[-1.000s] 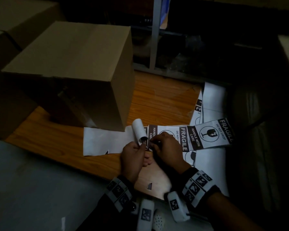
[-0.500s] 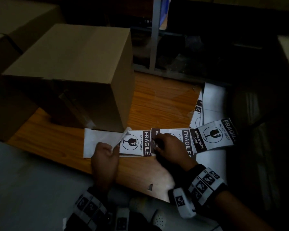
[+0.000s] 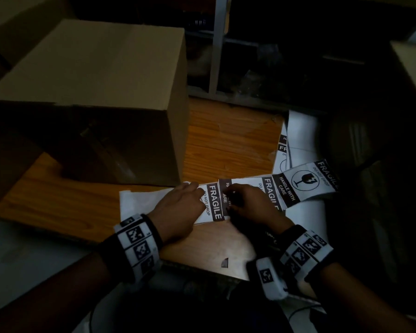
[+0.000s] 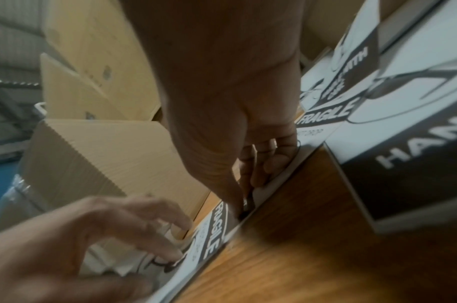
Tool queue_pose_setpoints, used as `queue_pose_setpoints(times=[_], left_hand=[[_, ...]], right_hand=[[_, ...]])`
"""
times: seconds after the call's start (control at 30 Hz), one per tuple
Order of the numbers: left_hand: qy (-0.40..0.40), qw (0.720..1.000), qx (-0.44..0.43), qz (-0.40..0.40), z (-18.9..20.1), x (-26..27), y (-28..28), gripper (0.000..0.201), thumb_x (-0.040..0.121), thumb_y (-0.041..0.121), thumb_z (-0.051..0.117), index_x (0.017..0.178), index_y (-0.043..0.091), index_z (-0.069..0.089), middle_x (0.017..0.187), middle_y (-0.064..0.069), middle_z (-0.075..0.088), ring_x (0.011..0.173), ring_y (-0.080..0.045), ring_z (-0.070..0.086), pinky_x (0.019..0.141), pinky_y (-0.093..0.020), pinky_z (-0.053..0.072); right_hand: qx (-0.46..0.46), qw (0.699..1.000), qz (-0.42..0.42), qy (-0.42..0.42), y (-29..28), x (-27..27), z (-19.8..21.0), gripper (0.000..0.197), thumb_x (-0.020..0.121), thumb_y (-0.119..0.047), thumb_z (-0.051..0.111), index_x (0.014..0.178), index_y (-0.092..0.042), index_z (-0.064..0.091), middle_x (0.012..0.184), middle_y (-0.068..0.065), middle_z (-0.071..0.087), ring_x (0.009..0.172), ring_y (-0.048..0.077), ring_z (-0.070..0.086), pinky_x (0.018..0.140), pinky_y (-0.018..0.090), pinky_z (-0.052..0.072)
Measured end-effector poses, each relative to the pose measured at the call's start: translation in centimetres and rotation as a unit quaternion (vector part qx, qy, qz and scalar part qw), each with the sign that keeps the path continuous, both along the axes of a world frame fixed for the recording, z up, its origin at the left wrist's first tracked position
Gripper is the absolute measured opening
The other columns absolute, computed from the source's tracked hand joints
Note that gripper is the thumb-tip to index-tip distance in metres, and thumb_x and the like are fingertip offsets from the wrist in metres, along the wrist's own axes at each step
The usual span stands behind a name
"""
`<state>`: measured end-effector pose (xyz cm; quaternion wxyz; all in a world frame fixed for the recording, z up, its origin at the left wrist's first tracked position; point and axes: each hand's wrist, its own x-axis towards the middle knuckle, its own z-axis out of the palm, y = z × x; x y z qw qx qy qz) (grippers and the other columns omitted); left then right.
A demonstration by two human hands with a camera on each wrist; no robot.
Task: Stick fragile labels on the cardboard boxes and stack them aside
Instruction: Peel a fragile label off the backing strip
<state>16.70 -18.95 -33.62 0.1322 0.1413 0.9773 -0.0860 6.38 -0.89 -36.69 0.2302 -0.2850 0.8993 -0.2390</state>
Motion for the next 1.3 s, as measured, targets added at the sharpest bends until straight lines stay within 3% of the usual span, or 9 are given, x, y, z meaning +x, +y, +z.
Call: queue_pose_setpoints(times=[0.2,0.3,0.37,0.43,0.57,0.73,1.03,1.17,1.3], left_hand=[[-0.007,0.999,0.003,-0.044,0.3,-1.4,1.6,0.029,0.089,0.017,0.054,0.117,0.014,0.063,0.126,-0.007,0.057,0.124,-0.027,0.039,0.107,-0.040,0.025],[-0.018,0.996,0.087,0.012,0.5,-1.8,1.5,0.031,0.089,0.044,0.055,0.104,0.018,0.063,0.115,-0.006,0.062,0.113,-0.025,0.050,0.098,-0.036,0.033],[-0.028,0.985,0.156,0.072,0.9,-2.6,1.2,0.033,0.090,0.053,0.052,0.087,0.021,0.060,0.104,-0.008,0.067,0.100,-0.026,0.059,0.085,-0.032,0.037],[-0.033,0.976,0.180,0.117,1.2,-3.8,1.0,0.024,0.094,0.044,0.050,0.081,0.024,0.052,0.102,-0.009,0.068,0.097,-0.028,0.062,0.078,-0.032,0.037],[-0.014,0.977,0.158,0.140,0.7,-5.7,0.6,0.005,0.092,0.025,0.053,0.094,0.023,0.048,0.107,-0.006,0.066,0.101,-0.028,0.061,0.088,-0.037,0.042],[-0.017,0.979,0.116,0.168,0.2,-6.9,0.9,0.025,0.090,0.016,0.055,0.115,0.015,0.055,0.115,-0.008,0.064,0.106,-0.029,0.061,0.088,-0.038,0.045],[-0.048,0.979,0.079,0.183,1.1,-8.0,1.1,0.017,0.096,0.014,0.048,0.109,0.016,0.059,0.116,-0.007,0.062,0.108,-0.026,0.059,0.086,-0.036,0.044],[-0.046,0.977,0.090,0.186,1.4,-7.9,1.0,0.011,0.095,0.012,0.050,0.101,0.017,0.058,0.108,-0.006,0.063,0.102,-0.026,0.061,0.075,-0.033,0.039],[0.001,0.956,0.210,0.206,1.7,-6.9,0.2,0.008,0.094,0.015,0.053,0.087,0.018,0.056,0.085,0.000,0.060,0.086,-0.022,0.061,0.071,-0.034,0.048]], right_hand=[[0.005,1.000,0.015,0.022,0.2,0.3,0.3,0.023,0.086,-0.014,0.069,0.108,-0.011,0.074,0.108,0.011,0.070,0.102,0.026,0.064,0.091,0.040,0.049],[0.011,1.000,-0.006,0.024,-0.2,0.1,0.2,0.023,0.089,-0.020,0.068,0.111,-0.015,0.071,0.110,0.007,0.071,0.103,0.023,0.064,0.091,0.037,0.050],[0.015,0.999,-0.022,0.020,-0.8,-0.3,0.4,0.024,0.089,-0.020,0.067,0.113,-0.016,0.069,0.110,0.006,0.072,0.102,0.022,0.065,0.087,0.034,0.051],[0.022,0.999,-0.026,0.018,-1.6,-1.0,0.8,0.027,0.087,-0.020,0.067,0.113,-0.017,0.065,0.106,0.007,0.072,0.098,0.024,0.066,0.080,0.033,0.051],[0.056,0.998,-0.001,0.010,-3.4,-2.2,1.0,0.043,0.084,-0.019,0.069,0.126,-0.018,0.057,0.113,0.008,0.069,0.100,0.025,0.065,0.070,0.025,0.041],[0.052,0.999,-0.003,-0.016,-3.4,-3.0,0.2,0.057,0.080,-0.018,0.074,0.132,-0.024,0.051,0.121,0.005,0.067,0.106,0.024,0.063,0.075,0.024,0.041],[0.016,0.999,-0.036,-0.023,-2.6,-2.9,-0.2,0.067,0.077,-0.023,0.078,0.137,-0.033,0.049,0.120,-0.001,0.068,0.105,0.019,0.065,0.079,0.026,0.047],[0.008,0.999,-0.034,-0.008,-2.3,-2.3,-0.3,0.062,0.082,-0.025,0.073,0.139,-0.031,0.048,0.118,-0.002,0.069,0.105,0.017,0.064,0.075,0.022,0.039],[-0.018,0.999,-0.027,-0.008,-1.9,-1.7,-0.4,0.055,0.086,-0.017,0.067,0.137,-0.023,0.048,0.116,0.003,0.068,0.101,0.021,0.063,0.072,0.022,0.036]])
